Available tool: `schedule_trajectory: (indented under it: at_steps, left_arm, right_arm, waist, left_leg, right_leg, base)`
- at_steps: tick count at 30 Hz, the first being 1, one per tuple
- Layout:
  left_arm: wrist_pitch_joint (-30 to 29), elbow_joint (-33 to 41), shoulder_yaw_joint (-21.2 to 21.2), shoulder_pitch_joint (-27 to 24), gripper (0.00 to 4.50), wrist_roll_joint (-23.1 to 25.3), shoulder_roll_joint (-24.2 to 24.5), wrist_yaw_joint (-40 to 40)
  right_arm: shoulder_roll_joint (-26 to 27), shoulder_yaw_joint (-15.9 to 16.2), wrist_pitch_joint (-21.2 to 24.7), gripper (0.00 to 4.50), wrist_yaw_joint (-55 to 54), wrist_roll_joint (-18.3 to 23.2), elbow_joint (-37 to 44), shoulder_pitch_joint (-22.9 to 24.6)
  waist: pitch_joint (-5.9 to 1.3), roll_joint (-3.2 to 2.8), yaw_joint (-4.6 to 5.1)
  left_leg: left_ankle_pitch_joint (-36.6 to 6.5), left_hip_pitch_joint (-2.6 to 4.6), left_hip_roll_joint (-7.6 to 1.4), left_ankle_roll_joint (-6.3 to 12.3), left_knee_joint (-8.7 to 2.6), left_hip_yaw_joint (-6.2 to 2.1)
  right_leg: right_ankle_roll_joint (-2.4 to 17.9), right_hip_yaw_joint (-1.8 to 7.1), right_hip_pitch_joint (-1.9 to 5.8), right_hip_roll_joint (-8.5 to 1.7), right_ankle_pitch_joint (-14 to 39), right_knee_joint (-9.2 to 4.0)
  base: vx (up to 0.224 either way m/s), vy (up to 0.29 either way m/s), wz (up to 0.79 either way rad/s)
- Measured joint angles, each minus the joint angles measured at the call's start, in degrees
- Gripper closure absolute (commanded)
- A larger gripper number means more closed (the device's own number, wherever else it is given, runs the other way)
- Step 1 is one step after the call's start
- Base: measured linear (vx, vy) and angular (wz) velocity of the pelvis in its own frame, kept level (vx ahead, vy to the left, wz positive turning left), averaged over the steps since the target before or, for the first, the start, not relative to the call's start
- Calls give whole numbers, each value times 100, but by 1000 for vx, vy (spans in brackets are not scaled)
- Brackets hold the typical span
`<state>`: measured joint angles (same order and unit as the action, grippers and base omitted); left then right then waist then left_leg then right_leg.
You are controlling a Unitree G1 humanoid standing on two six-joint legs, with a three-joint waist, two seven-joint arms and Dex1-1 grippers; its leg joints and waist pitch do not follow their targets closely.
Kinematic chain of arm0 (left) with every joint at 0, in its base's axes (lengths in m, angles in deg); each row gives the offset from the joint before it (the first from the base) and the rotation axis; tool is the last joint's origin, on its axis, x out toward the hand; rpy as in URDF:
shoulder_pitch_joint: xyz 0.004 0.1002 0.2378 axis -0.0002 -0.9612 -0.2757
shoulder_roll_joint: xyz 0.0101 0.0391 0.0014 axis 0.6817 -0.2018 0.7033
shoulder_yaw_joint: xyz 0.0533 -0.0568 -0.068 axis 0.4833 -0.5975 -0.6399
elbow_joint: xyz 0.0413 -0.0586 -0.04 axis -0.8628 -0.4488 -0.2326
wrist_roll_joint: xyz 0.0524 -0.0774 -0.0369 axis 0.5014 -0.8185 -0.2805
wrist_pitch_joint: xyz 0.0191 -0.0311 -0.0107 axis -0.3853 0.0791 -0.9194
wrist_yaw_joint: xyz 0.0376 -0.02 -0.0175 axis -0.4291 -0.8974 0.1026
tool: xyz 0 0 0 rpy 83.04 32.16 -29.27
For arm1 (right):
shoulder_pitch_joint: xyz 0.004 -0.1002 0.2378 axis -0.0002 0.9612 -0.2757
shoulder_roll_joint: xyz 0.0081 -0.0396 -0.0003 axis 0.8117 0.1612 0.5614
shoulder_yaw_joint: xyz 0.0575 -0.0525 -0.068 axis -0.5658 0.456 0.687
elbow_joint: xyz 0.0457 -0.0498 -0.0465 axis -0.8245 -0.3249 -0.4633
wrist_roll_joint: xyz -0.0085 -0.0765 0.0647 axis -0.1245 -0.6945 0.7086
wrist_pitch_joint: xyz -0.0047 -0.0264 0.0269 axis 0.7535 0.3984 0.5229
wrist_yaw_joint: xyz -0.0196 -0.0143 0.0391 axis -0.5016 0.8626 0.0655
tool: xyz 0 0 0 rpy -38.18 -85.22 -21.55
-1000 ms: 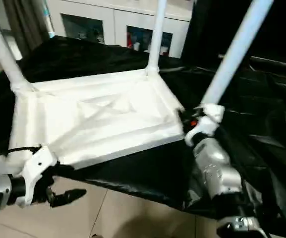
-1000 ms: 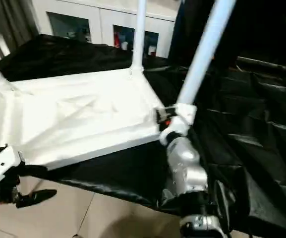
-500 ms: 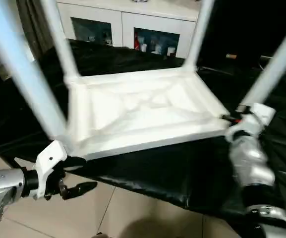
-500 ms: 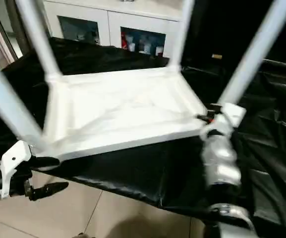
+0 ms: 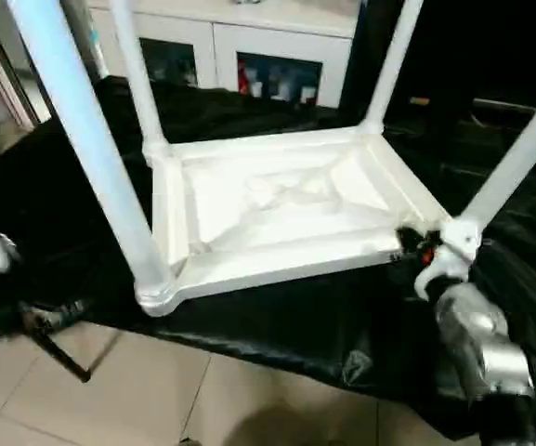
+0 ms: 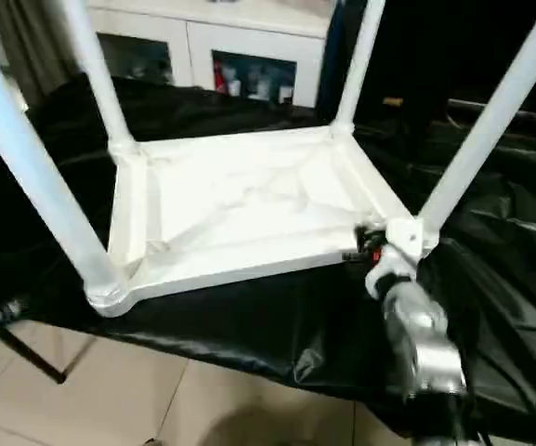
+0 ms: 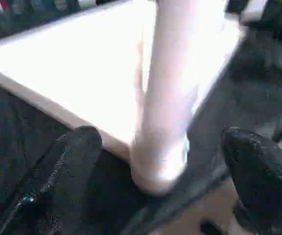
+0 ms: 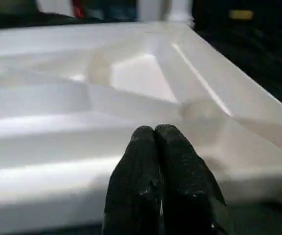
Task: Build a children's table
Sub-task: Rotate leg to tighten, then rotate table base
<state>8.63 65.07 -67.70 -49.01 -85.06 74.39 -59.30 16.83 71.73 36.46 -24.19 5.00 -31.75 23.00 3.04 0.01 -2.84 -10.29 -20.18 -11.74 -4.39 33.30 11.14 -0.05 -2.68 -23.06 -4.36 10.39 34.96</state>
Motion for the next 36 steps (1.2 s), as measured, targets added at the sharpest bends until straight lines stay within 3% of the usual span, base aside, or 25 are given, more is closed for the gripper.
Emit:
schedule_trajectory:
  at_steps: [6, 9, 13, 17, 21, 25, 31, 36]
  left_arm:
    - [-180, 15, 152, 319, 0, -610, -282, -194]
    - [-280, 36, 456, 511, 0, -649, -384, -315]
    - [-252, -104, 865, 934, 0, -648, -629, -350]
    - [174, -611, 1286, 1359, 0, -247, -841, -233]
    - [336, -767, 1438, 1424, 0, -160, -1003, -229]
    - [-148, -446, 1643, 1508, 0, -494, -1264, -197]
    - [-546, 226, 2291, 1554, 0, -819, -1340, -522]
    - [-586, 463, 2853, 1776, 0, -822, -1849, -545]
  right_arm:
    - [3, -359, 533, 440, -657, -194, 919, 576]
    - [19, -397, 804, 440, -809, -217, 1021, 662]
    - [42, -235, 951, 440, -674, -222, 765, 599]
    - [82, 154, 1012, 440, -286, -299, 241, 241]
    - [96, 300, 999, 440, -78, -378, -137, -115]
    - [118, 378, 867, 440, 154, -514, -968, -791]
    - [176, 593, 689, 440, 405, -598, -1609, -1224]
    - [287, 705, 518, 440, 524, -789, -2060, -1464]
  waist:
    - [6, -55, -38]
    - [-2, -128, -20]
    - [-23, -209, -23]
    - [-28, -247, 46]
    - [-26, -233, 118]
    - [-26, -173, 113]
    - [-14, -56, 121]
    - [-2, -16, 120]
  left_leg:
    - [0, 14, 0, 0, -2, 0]
    - [0, 17, 3, 0, -1, 1]
    - [0, 16, 5, 0, -3, -1]
    - [0, 13, 6, 0, -2, -3]
    - [1, 7, 4, -1, -1, -5]
    - [1, -6, 1, 0, 25, 1]
    - [0, -9, -2, 2, 27, 6]
    - [0, -10, -3, 1, 35, 10]
  right_leg:
    - [-4, 9, 4, 7, 2, 3]
    - [-5, 13, 6, 7, 1, 2]
    - [-5, 13, 6, 7, 1, 5]
    - [-6, 13, 4, 7, -3, 12]
    - [-5, 14, -2, 11, -2, 8]
    - [31, 18, -7, 10, -24, 9]
    - [32, 20, -12, 12, -24, 10]
    - [38, 23, -12, 11, -29, 12]
  base:
    - [0, 0, 0]
    - [0, 0, 0]
    - [0, 0, 0]
    - [0, 0, 0]
    - [0, 0, 0]
    - [0, 0, 0]
    - [0, 0, 0]
    - [0, 0, 0]
